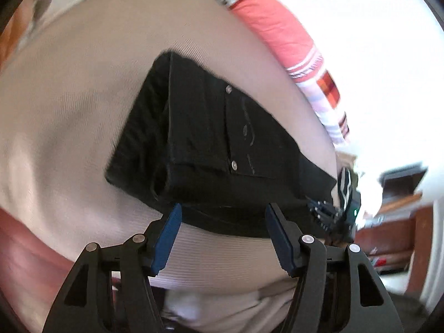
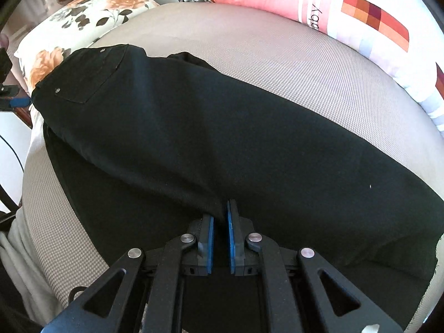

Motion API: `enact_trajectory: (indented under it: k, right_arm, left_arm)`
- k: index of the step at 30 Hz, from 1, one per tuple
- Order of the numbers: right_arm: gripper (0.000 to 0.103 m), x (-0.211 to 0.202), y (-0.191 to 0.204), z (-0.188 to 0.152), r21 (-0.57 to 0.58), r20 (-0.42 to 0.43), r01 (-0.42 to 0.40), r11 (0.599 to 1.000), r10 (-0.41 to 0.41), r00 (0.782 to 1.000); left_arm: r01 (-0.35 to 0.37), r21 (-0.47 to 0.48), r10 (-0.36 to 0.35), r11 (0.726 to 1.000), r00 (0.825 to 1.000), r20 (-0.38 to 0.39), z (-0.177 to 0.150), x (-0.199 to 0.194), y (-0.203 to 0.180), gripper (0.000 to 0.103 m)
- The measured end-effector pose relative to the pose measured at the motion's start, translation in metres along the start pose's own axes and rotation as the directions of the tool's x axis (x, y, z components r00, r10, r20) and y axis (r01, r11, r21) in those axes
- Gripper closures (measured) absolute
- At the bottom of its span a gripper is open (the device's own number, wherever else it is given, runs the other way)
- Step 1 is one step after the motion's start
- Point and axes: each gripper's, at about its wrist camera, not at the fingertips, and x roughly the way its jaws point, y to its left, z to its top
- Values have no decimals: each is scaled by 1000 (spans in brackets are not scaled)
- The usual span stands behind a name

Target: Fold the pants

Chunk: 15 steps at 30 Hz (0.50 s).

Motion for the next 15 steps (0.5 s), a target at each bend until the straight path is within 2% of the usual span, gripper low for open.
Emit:
enact_trajectory:
  k: [3,5,7,8,9,12,15]
  right_arm:
    - [96,-1,0,-3,5,9,-1,1000,1,1000]
    - [96,-2,0,-5,6,16,1,1000,-1,1000]
    - [96,-5,1,-6,7,25,6,1000,-6,1000]
    - [96,-6,1,-6,9,31,5,1000,-6,999]
    - [96,-10,1,-6,13,40,3,1000,-4,999]
    - [96,-21,3,-5,17,69,7,1000,-9,998]
    - [96,-31,5,-3,22,94,17,1000,-19,995]
  left_arm:
    - [-10,-147,11,989,1000,4,0,18,11,41]
    - [-9,-260,17,965,999,30,3,25,22,41]
    - [-31,-304,50,952,997,53,11,26,27,56]
    - [-57,-301,77,952,995,55,15,26,25,74]
    - [-69,-282,91,957,994,66,18,23,23,84]
    - [-72,-180,98,981,985,141,36,4,-5,88]
    - [-15,-1,15,1000,971,237,59,-30,-44,88]
